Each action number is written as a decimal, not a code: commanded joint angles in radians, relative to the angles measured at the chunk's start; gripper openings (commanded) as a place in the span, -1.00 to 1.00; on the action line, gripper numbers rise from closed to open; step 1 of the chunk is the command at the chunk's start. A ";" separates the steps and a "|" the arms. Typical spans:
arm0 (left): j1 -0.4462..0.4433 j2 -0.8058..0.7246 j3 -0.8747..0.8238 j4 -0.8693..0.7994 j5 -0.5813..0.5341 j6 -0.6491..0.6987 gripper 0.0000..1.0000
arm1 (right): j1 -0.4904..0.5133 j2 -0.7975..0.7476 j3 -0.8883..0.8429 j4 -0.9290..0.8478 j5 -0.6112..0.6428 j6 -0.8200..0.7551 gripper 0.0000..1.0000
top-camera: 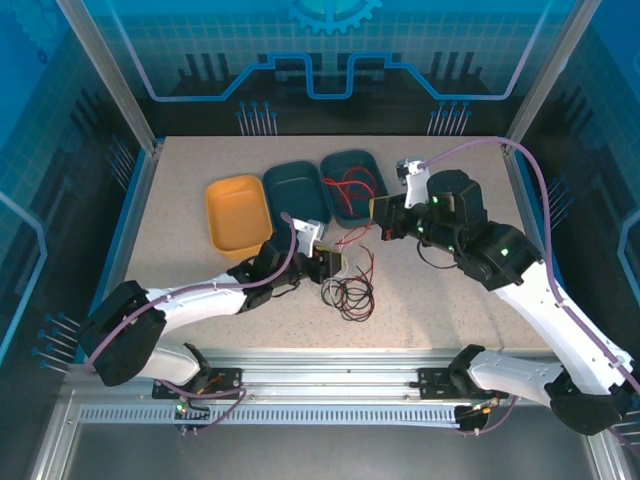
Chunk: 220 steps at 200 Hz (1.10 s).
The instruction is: Untangle the cables
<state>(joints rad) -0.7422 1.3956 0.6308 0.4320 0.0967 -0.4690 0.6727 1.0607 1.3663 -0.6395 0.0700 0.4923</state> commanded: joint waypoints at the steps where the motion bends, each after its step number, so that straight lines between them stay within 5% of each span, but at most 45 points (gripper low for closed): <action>1: 0.006 0.020 -0.036 -0.007 -0.022 0.000 -0.37 | -0.013 -0.038 0.051 0.017 0.000 -0.026 -1.00; 52: 0.006 0.035 -0.072 -0.034 -0.040 -0.033 -0.76 | -0.019 -0.050 0.121 -0.054 0.060 -0.051 -1.00; 220: 0.005 0.129 -0.076 -0.078 -0.074 -0.037 -0.74 | -0.036 -0.050 0.450 -0.200 0.349 -0.185 -1.00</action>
<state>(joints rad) -0.7414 1.5150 0.5652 0.3637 0.0414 -0.4984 0.6472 1.0023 1.7653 -0.8162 0.3458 0.3523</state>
